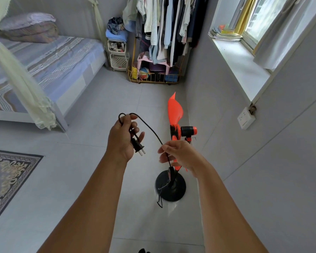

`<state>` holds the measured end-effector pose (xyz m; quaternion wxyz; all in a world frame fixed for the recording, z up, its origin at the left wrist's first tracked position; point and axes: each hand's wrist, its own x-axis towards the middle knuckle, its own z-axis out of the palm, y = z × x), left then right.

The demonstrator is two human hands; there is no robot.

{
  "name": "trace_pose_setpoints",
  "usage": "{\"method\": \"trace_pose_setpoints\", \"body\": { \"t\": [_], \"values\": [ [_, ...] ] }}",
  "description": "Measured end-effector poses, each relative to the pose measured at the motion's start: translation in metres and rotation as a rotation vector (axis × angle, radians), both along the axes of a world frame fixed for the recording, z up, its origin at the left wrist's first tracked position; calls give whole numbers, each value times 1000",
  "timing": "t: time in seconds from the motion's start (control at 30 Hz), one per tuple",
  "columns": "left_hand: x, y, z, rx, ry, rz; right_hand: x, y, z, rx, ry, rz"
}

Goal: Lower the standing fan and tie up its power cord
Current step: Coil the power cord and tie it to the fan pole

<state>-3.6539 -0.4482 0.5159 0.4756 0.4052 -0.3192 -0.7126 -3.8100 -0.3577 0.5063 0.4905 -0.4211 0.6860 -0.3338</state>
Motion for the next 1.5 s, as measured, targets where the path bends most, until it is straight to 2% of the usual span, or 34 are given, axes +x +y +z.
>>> {"method": "trace_pose_setpoints", "body": {
  "t": [0.1, 0.23, 0.33, 0.43, 0.57, 0.87, 0.97, 1.1, 1.17, 1.23, 1.33, 1.43, 1.5],
  "values": [
    [1, 1, 2, 61, 75, 49, 4, -1, 3, -12, -79, 22],
    [1, 4, 3, 52, 150, -52, 7, -3, 6, -4, -5, 78],
    [0, 6, 4, 19, 118, -96, 7, -4, 9, 6, 14, 100],
    [-1, 6, 6, 9, 70, -50, 7, -3, 10, 9, 42, 114],
    [-3, 7, 9, -55, -85, -10, 8, -3, 11, -13, 88, 92],
    [7, 4, 2, -203, -329, -108, 10, -12, 7, -62, 176, 146],
    [10, 2, 2, -275, -473, -145, 10, -8, 3, -1, 193, 226],
    [11, 0, 3, -326, -648, -36, 9, -3, 1, 44, 312, 304],
    [13, -1, 4, -382, -784, -17, 7, -3, 0, 34, 338, 277],
    [15, 0, 6, -396, -865, -95, 4, -3, 0, 12, 312, 236],
    [15, 4, 12, -335, -885, -380, 3, -3, 0, -34, 154, 150],
    [14, 12, 17, -303, -832, -655, 1, -3, 5, -94, 168, 62],
    [12, 16, 18, -316, -780, -760, -2, -3, 8, -138, 157, 5]
  ]
}}
